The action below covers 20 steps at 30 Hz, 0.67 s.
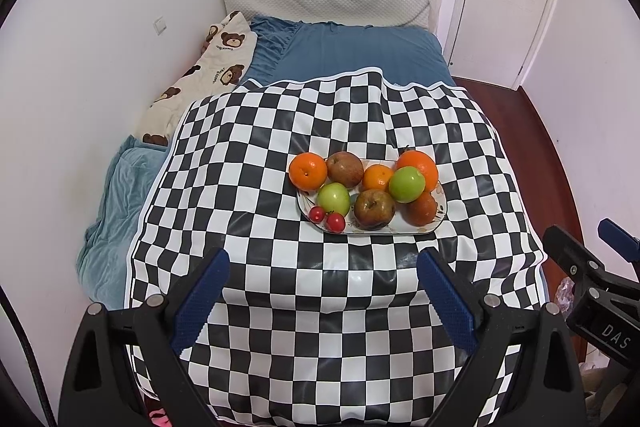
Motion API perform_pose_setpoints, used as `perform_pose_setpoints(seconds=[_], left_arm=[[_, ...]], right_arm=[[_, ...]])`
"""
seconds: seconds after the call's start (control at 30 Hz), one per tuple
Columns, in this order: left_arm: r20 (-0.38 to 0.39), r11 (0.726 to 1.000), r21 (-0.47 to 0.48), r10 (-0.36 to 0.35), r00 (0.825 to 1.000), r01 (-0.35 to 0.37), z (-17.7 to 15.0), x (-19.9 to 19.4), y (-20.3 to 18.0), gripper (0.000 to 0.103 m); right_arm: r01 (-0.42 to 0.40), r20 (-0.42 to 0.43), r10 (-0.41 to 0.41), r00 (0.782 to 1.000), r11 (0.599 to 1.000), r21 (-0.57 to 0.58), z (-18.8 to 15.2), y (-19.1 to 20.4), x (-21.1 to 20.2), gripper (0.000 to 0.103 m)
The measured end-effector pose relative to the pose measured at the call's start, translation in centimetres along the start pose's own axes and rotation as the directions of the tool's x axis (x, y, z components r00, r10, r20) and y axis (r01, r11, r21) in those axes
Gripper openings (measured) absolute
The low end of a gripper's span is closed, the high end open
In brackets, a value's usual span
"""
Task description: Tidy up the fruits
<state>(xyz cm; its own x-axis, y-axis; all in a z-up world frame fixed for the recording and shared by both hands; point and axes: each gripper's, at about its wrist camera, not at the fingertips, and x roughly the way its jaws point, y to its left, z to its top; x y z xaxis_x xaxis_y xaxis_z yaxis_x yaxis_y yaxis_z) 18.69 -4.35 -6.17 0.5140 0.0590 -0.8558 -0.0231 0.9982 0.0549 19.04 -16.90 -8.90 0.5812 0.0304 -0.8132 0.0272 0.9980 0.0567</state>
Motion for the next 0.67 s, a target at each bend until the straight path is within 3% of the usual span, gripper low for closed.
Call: perform_pose_setpoints(seconds=[0.67], left_arm=[[0.002, 1.000, -0.004, 0.001, 1.000, -0.001, -0.02, -0.08, 0.04, 0.096]], right_arm=[[-0.002, 0.001, 0.002, 1.000, 1.000, -0.002, 0.05, 0.09, 0.05, 0.103]])
